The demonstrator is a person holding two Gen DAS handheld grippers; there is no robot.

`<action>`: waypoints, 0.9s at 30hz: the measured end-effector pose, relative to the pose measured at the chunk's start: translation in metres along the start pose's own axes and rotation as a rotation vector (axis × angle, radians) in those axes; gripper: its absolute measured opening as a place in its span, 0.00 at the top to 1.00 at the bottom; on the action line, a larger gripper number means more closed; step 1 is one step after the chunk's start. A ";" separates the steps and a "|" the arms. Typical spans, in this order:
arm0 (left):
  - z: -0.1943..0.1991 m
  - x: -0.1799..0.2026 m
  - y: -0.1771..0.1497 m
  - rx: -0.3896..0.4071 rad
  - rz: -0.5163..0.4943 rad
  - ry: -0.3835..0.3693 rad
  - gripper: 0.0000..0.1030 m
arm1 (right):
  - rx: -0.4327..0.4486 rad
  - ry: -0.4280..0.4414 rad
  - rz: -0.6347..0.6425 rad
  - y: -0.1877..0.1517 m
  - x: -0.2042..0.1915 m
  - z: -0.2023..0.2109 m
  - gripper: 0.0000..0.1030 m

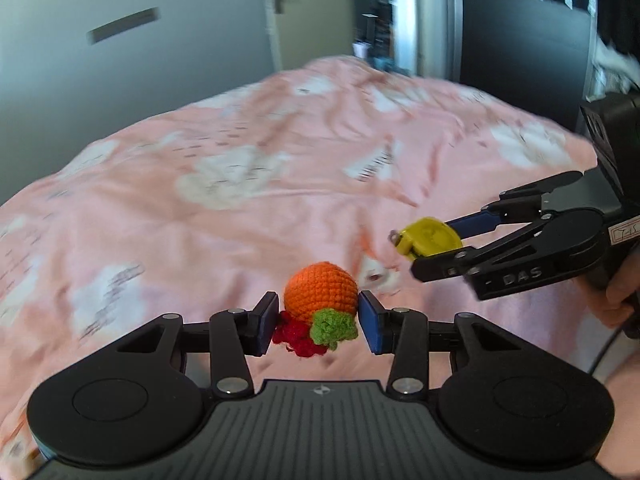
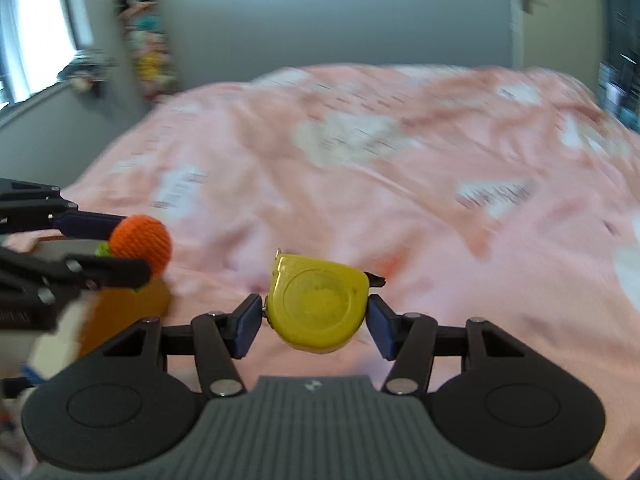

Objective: Organize objects
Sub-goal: 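Grasp the orange crocheted fruit with the left gripper while the right gripper holds the tape measure, then lower both held items into the open box and open both grippers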

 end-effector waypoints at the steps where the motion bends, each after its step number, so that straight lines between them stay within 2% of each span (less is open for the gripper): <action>1: 0.016 -0.009 -0.004 -0.006 0.010 0.024 0.52 | 0.018 0.034 0.027 0.006 -0.013 0.008 0.43; 4: 0.057 -0.039 -0.023 -0.044 0.019 0.128 0.52 | 0.064 0.150 0.136 0.023 -0.063 0.030 0.43; 6: 0.075 -0.059 -0.040 -0.099 0.012 0.198 0.52 | 0.085 0.231 0.226 0.030 -0.101 0.042 0.43; 9: 0.089 -0.080 -0.068 -0.185 -0.009 0.247 0.52 | 0.087 0.328 0.377 0.028 -0.160 0.051 0.43; 13: 0.083 -0.088 -0.100 -0.300 -0.124 0.256 0.52 | 0.049 0.358 0.540 0.014 -0.222 0.042 0.43; 17: 0.063 -0.095 -0.119 -0.387 -0.251 0.238 0.52 | -0.004 0.373 0.631 -0.001 -0.257 0.022 0.43; 22: 0.041 -0.109 -0.138 -0.476 -0.361 0.202 0.52 | -0.027 0.364 0.770 -0.015 -0.280 -0.005 0.43; 27: 0.023 -0.123 -0.153 -0.564 -0.447 0.195 0.52 | -0.080 0.368 0.804 -0.021 -0.292 -0.034 0.43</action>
Point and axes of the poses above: each gripper's, at about its wrist camera, not at the fingertips, and z roughly against the way its jaws point, x to its right, y to its top, the point moved 10 cm from there along -z, roughly the way its jaws point, and after that the axes turned 15 degrees about -y, right-handed, at the moved point
